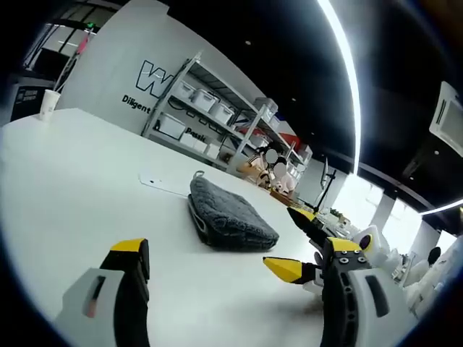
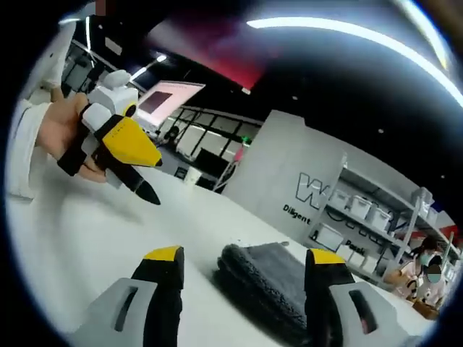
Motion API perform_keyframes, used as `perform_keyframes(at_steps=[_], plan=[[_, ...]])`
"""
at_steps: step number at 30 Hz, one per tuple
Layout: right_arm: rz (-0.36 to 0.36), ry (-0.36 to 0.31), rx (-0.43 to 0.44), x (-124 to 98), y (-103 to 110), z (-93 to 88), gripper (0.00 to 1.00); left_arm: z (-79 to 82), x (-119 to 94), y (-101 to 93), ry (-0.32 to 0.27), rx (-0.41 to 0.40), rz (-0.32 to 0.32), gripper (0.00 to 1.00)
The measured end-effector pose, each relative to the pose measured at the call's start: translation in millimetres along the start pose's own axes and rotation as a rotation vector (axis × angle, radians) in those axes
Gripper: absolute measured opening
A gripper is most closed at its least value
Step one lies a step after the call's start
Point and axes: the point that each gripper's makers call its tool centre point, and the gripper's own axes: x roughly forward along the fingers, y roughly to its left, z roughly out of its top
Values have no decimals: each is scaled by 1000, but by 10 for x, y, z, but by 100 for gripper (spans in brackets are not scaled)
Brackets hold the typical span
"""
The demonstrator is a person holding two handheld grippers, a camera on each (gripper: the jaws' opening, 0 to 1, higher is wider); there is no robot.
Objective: Open the folded towel by lifting each exposed corner and separating the folded layers until the towel lies flat within the target outline without major curled edges
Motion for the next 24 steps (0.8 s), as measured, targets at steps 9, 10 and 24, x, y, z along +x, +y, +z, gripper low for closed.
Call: perform_keyframes(at_steps=[9,10,24], plan=[[28,46,-11,257,133,-83,58,3,-17,-5,9,28,9,99],[18,41,-19,273,115,-73,56,4,-19,6,11,30,13,99],[7,102,-60,461,50,-215,35,-23,-52,58,34,67,42,99]])
